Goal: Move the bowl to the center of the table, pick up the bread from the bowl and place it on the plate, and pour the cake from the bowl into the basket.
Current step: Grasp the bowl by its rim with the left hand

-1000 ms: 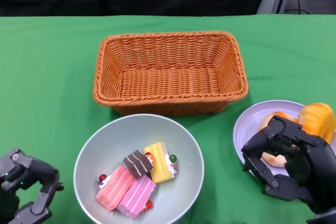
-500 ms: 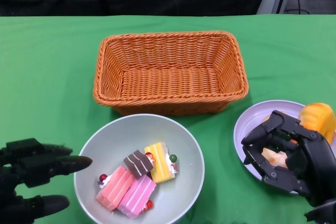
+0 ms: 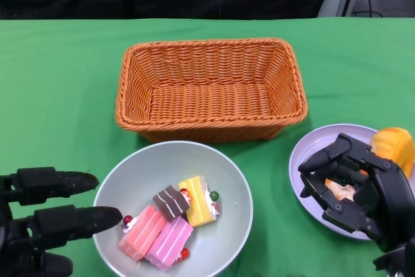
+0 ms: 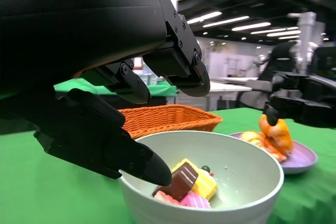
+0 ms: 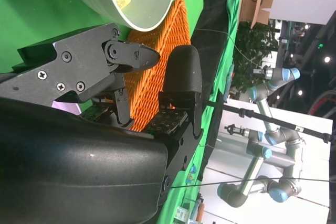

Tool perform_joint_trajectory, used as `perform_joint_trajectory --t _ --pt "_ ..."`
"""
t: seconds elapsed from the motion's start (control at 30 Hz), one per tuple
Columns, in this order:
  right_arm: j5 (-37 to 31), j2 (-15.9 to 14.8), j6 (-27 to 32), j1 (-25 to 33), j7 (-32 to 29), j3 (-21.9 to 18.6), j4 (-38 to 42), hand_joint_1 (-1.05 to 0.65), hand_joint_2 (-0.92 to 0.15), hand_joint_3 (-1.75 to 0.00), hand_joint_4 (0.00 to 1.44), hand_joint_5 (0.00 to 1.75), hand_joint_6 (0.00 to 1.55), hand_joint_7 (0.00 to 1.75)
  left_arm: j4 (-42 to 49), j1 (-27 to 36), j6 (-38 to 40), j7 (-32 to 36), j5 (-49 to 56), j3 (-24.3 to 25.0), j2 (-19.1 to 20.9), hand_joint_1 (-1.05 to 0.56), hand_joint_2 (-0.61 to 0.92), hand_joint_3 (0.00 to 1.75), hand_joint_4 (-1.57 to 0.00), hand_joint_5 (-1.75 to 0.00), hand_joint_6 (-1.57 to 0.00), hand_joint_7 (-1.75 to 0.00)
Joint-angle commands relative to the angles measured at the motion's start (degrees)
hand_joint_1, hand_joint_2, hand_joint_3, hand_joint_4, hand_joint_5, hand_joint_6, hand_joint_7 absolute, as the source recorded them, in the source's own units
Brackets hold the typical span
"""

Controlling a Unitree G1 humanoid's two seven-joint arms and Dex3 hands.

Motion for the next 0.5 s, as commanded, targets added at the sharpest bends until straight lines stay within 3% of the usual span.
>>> perform_joint_trajectory --t 0.03,0.27,0.5 --pt "-0.1 0.2 -0.2 0.0 -1.0 -0.7 -0.1 -0.07 -0.79 -0.49 0.69 1.44 0.73 1.12 1.2 -1.3 -2.3 3.4 2.1 -0.5 -0.2 -0.41 0.72 0.01 -0.76 -0.09 -0.76 -0.04" --pt "-0.5 -0.1 1.2 1.4 -1.4 -0.8 -2.5 -0.09 -0.79 -0.5 0.69 1.43 0.72 1.11 -1.1 0.8 -2.4 9.2 7.8 -2.1 -0.6 -0.37 0.65 0.0 -0.85 -0.11 -0.88 -0.06" --pt "-0.1 0.1 3.0 2.4 -1.7 -1.1 -4.8 -0.1 -0.78 -0.5 0.69 1.45 0.73 1.1 -1.7 2.1 -2.4 14.5 12.8 -3.1 -0.2 -0.37 0.7 0.02 -0.91 -0.14 -0.93 -0.06"
